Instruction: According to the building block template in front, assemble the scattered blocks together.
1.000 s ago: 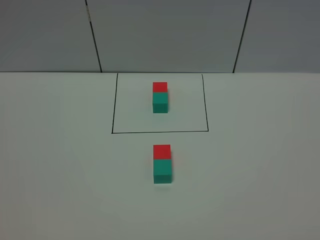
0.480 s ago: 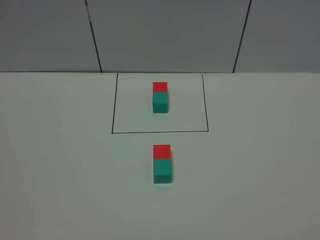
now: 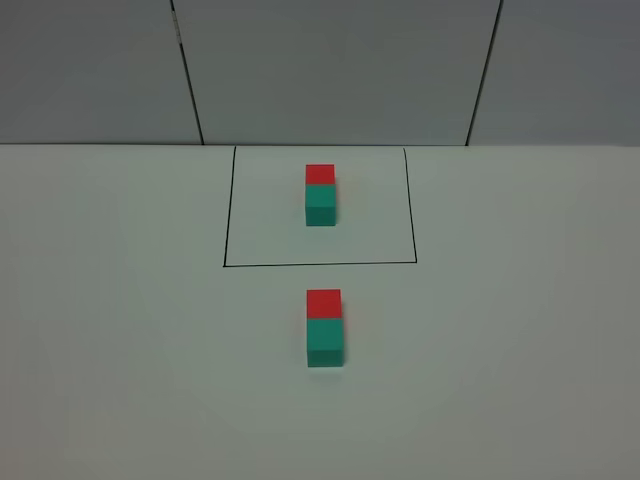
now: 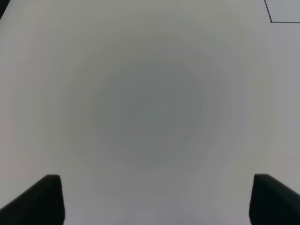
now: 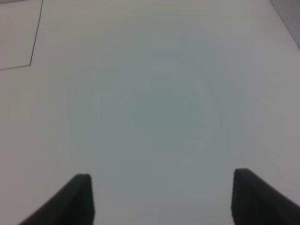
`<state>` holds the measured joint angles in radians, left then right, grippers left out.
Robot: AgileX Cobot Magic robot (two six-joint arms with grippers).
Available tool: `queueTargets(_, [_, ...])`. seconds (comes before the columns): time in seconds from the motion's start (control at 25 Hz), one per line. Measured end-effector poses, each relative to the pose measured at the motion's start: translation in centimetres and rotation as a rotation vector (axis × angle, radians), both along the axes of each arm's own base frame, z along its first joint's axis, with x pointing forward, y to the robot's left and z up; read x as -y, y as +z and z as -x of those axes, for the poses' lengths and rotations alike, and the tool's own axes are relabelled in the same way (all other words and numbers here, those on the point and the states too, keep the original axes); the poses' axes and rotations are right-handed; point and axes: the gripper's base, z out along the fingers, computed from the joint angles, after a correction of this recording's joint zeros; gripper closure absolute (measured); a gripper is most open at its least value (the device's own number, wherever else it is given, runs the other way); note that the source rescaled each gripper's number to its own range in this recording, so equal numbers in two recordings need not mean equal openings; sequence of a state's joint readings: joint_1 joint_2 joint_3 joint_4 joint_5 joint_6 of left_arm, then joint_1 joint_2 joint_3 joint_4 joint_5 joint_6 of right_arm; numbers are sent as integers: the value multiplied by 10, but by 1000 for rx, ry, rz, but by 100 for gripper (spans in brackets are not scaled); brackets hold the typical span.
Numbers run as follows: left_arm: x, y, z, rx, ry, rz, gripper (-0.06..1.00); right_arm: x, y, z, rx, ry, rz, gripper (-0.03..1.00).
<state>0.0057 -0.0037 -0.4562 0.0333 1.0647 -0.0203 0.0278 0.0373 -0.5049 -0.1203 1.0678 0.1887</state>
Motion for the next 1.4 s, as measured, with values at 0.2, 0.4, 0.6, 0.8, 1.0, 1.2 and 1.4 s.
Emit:
queueTargets(0.2, [0,0,0,0,0,0,7,0,0,0,0,4,0,39])
queueTargets(0.4, [0,0,0,0,0,0,7,0,0,0,1,4,0,39])
queueTargets(0.6, [0,0,0,0,0,0,7,0,0,0,0,4,0,39])
queueTargets(0.8, [0,0,0,0,0,0,7,0,0,0,0,4,0,39])
queueTargets(1.0, [0,0,0,0,0,0,7,0,0,0,0,4,0,39])
queueTargets(1.2, [0,0,0,0,0,0,7,0,0,0,0,4,0,39])
queueTargets(1.4, [0,0,0,0,0,0,7,0,0,0,0,4,0,39])
